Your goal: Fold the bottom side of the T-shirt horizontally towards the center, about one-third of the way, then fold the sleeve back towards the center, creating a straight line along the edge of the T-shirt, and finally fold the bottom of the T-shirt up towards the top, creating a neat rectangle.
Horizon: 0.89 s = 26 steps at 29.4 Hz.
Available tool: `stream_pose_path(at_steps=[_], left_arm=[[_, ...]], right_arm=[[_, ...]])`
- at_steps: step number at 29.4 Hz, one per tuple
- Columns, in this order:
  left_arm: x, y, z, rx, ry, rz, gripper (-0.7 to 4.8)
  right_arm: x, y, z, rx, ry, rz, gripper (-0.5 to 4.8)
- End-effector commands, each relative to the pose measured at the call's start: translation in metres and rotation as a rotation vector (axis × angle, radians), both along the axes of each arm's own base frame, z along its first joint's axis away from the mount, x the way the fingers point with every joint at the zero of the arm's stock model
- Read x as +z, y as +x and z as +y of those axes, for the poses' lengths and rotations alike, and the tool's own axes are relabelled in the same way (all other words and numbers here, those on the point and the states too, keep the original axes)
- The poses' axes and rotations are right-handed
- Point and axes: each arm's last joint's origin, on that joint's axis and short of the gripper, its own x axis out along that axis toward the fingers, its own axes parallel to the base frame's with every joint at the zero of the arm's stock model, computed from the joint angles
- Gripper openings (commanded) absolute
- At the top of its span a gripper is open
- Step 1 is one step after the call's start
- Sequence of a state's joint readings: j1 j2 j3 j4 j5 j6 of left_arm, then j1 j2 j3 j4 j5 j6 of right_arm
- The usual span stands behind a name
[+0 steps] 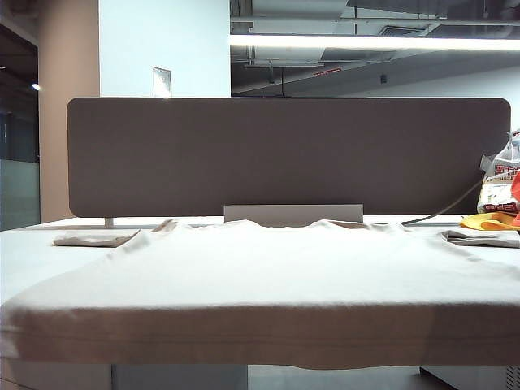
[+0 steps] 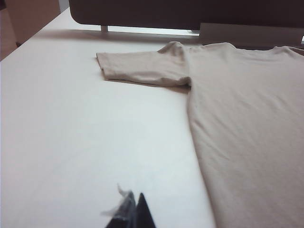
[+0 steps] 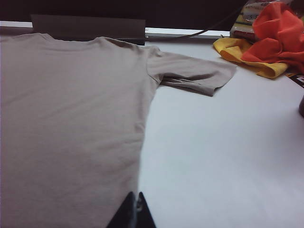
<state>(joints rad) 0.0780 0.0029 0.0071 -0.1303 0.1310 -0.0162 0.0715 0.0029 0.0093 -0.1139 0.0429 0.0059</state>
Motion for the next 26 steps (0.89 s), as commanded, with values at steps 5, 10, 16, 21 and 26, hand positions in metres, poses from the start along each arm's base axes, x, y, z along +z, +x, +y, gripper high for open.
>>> stream_pose_path(at_steps=[5,10,16,21,26], left_arm=[[0.008,0.001,0.0,0.006,-0.211,-0.066,0.07],[0.006,0.0,-0.002,-0.02,-0.364,-0.024,1.03],[-0.002,0.0,-0.004,-0.05,-0.378,0.104,1.3],[0.004,0.001,-0.009,-0.089,-0.377,0.148,1.3],[0.014,0.006,-0.017,-0.146,-0.384,0.244,1.29]], right_arm=[[0.002,0.001,-0.002,-0.089,0.213,-0.032,-0.01],[0.008,0.0,-0.002,-0.077,0.29,-0.064,-0.01],[0.021,-0.003,-0.002,-0.08,0.313,-0.027,0.04],[0.037,0.002,-0.001,-0.092,0.327,0.037,0.05],[0.051,0.02,0.0,-0.124,0.33,0.202,0.59]])
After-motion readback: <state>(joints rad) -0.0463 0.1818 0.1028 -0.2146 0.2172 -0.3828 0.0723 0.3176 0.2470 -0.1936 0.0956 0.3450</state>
